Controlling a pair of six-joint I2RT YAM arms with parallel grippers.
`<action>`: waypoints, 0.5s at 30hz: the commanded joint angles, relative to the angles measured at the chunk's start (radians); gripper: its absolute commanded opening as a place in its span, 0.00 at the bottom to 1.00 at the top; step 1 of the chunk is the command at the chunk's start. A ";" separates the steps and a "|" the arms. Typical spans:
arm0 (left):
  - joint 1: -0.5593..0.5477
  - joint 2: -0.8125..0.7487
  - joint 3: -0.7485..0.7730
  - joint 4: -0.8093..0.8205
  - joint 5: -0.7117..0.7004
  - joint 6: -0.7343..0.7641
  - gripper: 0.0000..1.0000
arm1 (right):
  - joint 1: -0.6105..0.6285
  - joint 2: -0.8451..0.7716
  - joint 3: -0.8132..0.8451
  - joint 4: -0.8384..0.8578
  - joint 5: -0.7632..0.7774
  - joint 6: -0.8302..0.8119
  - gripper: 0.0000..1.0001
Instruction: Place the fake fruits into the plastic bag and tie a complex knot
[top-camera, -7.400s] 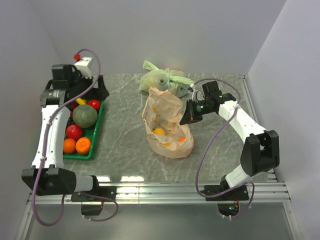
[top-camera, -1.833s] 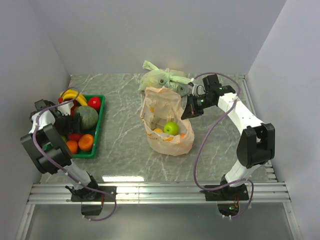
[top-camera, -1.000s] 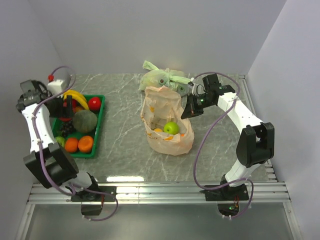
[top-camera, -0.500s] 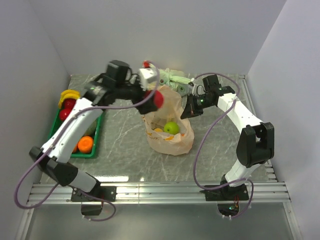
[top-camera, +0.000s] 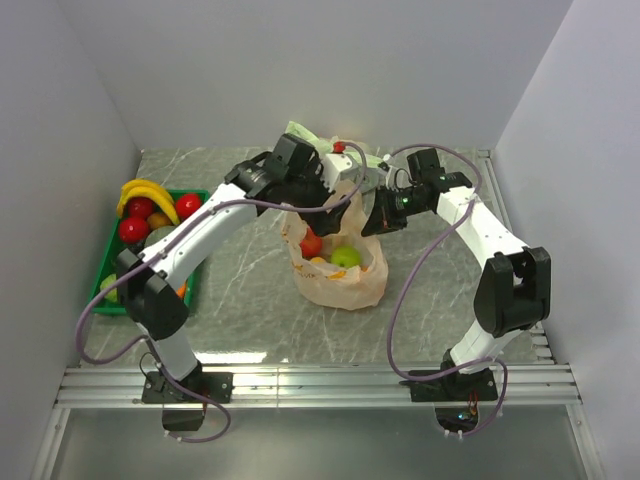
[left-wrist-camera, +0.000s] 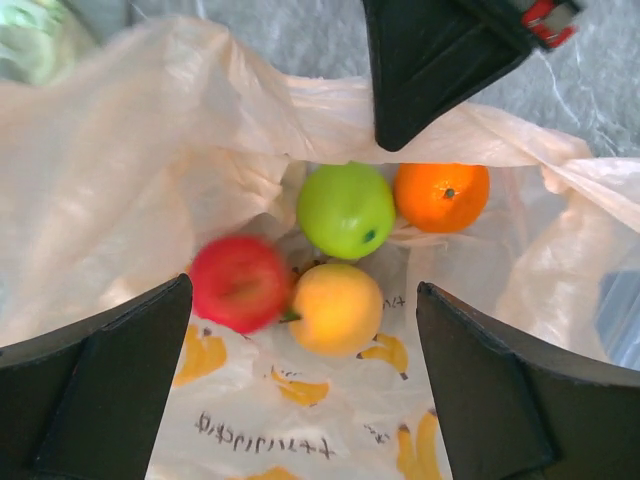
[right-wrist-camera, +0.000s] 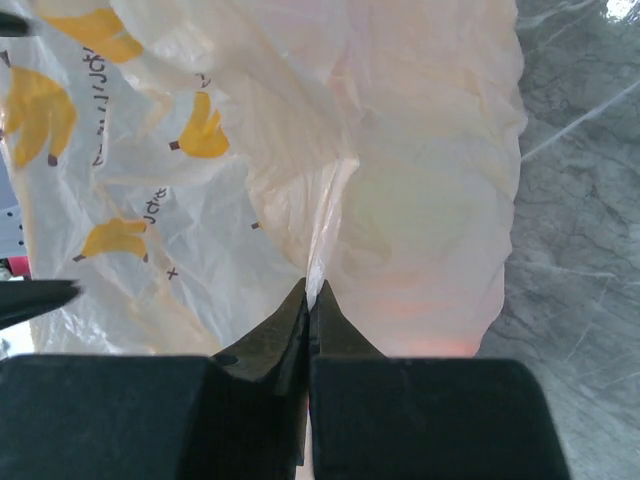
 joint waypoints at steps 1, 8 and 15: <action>-0.002 -0.141 0.029 0.000 -0.043 0.009 0.99 | -0.009 -0.046 0.015 0.006 -0.012 -0.005 0.00; 0.301 -0.329 -0.054 -0.061 -0.025 -0.086 0.99 | -0.011 -0.051 0.018 0.001 0.011 -0.013 0.00; 0.839 -0.428 -0.215 -0.196 -0.040 0.057 0.96 | -0.012 -0.021 0.042 -0.020 0.011 -0.027 0.00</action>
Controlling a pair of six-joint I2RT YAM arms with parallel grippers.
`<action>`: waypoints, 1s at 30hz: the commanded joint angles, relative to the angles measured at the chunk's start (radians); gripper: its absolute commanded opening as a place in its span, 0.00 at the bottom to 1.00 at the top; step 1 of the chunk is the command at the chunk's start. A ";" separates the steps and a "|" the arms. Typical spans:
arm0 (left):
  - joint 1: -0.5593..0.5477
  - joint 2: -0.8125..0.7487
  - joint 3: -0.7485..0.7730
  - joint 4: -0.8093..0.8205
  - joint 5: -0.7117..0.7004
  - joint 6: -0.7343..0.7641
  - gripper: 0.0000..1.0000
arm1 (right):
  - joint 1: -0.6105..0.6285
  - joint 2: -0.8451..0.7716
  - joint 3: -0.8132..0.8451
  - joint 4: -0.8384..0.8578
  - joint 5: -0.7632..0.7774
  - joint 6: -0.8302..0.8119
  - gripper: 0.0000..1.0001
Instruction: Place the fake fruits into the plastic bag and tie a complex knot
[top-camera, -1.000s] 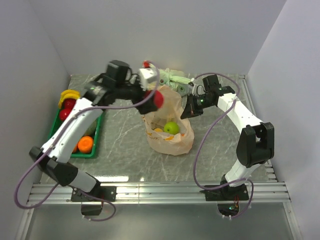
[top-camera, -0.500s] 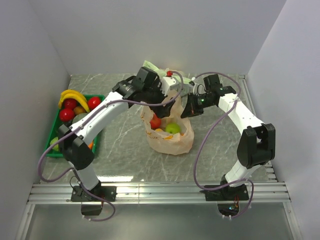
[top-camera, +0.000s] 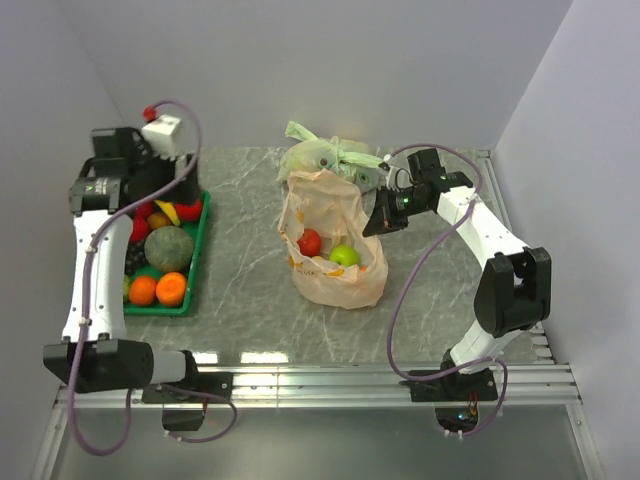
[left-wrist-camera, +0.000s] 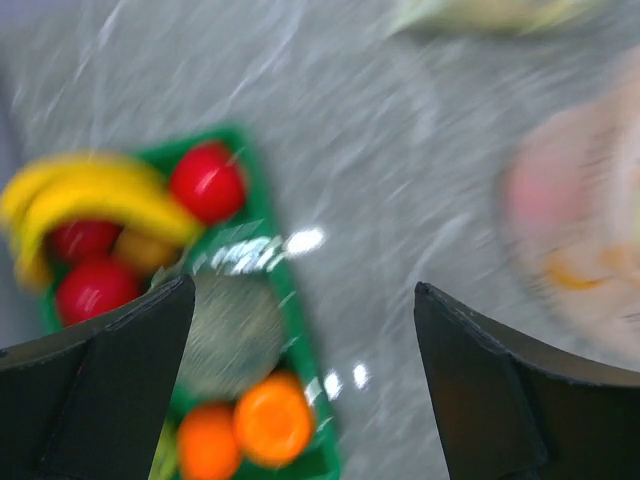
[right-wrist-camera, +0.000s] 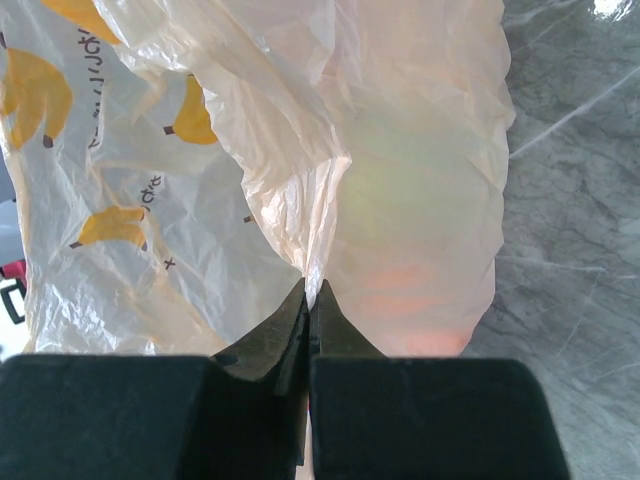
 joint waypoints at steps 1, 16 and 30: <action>0.177 -0.005 -0.082 -0.157 0.006 0.176 0.95 | -0.008 -0.019 0.043 -0.011 -0.003 -0.015 0.00; 0.603 0.212 -0.175 -0.277 0.046 1.019 0.94 | -0.008 0.001 0.071 -0.014 -0.012 -0.006 0.00; 0.603 0.467 -0.139 -0.173 0.103 1.229 0.88 | -0.008 0.001 0.069 -0.025 -0.001 -0.001 0.00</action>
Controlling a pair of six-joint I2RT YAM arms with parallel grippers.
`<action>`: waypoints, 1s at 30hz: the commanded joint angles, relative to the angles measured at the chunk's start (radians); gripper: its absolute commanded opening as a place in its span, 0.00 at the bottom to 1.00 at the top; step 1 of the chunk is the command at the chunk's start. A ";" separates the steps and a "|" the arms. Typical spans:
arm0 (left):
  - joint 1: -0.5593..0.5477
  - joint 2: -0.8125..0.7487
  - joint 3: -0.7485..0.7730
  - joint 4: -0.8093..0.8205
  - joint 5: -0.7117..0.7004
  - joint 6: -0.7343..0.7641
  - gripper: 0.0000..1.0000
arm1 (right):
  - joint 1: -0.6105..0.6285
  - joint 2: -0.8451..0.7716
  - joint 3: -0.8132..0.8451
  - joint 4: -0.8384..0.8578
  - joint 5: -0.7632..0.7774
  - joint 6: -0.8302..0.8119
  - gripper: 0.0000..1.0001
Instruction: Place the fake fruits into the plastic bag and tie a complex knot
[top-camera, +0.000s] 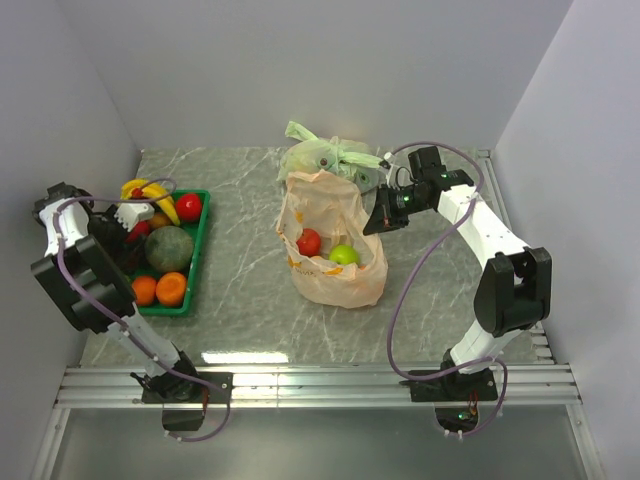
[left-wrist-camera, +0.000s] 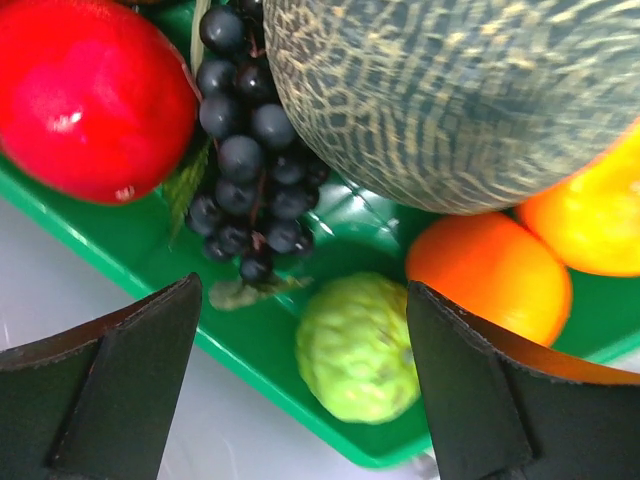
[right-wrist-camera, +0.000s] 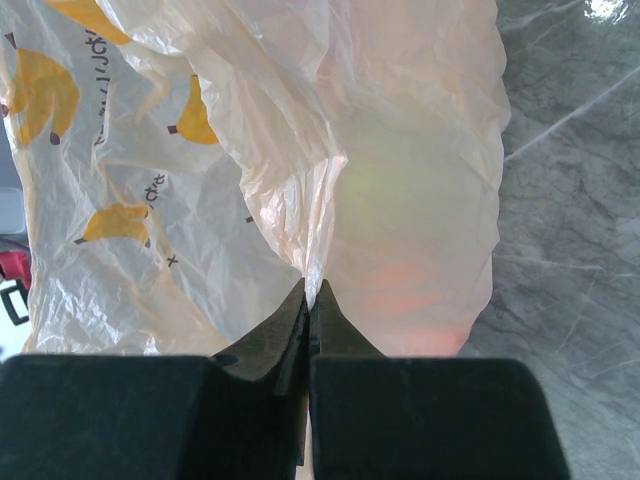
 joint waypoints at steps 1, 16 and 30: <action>0.003 0.026 0.020 0.053 0.022 0.098 0.88 | -0.005 -0.002 0.046 -0.007 -0.003 0.000 0.00; -0.040 0.134 -0.055 0.185 0.066 0.101 0.89 | -0.006 -0.003 0.034 -0.004 0.007 0.002 0.00; -0.046 0.211 -0.066 0.175 0.054 0.078 0.53 | -0.005 -0.008 0.039 -0.010 0.007 -0.002 0.00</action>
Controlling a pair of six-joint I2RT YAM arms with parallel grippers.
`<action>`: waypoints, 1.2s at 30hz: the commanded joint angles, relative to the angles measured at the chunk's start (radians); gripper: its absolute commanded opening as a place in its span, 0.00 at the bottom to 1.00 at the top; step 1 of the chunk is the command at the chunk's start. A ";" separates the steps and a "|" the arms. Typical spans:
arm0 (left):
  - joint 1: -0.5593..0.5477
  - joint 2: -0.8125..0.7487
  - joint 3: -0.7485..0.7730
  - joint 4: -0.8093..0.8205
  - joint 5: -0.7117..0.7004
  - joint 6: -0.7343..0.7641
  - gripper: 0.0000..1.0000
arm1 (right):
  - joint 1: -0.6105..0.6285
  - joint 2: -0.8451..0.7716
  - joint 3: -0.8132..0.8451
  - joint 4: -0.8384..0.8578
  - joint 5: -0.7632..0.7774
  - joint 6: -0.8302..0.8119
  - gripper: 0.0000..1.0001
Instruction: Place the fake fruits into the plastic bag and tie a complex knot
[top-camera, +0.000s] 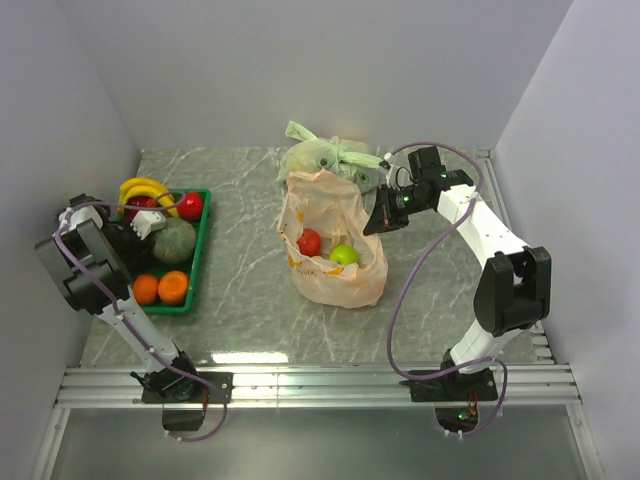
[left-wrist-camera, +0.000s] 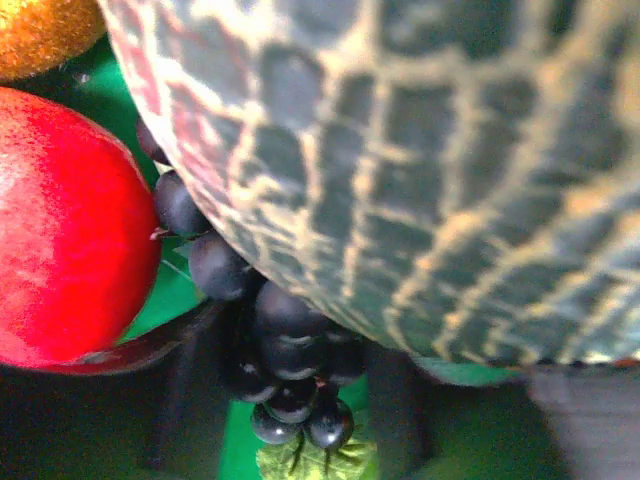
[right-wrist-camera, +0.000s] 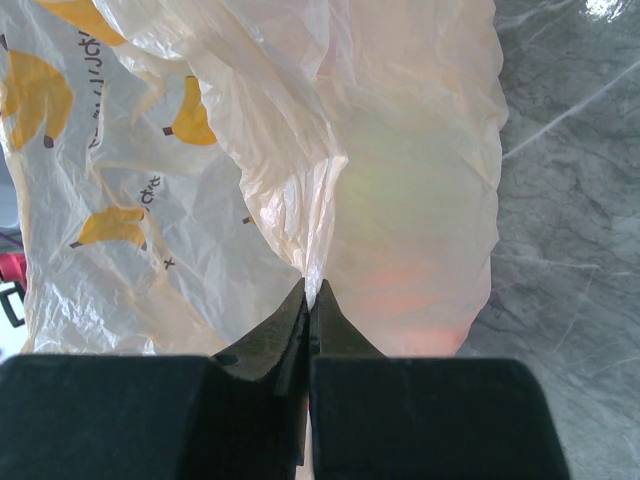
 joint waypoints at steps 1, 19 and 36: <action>-0.008 0.016 0.008 -0.027 0.021 0.007 0.49 | -0.006 -0.014 0.038 -0.012 0.001 -0.004 0.00; 0.041 -0.172 0.189 -0.170 0.028 -0.153 0.02 | -0.005 -0.011 0.052 0.005 -0.036 0.008 0.00; -0.265 -0.393 0.464 -0.360 0.352 -0.422 0.00 | -0.008 -0.032 0.028 0.049 -0.066 0.019 0.00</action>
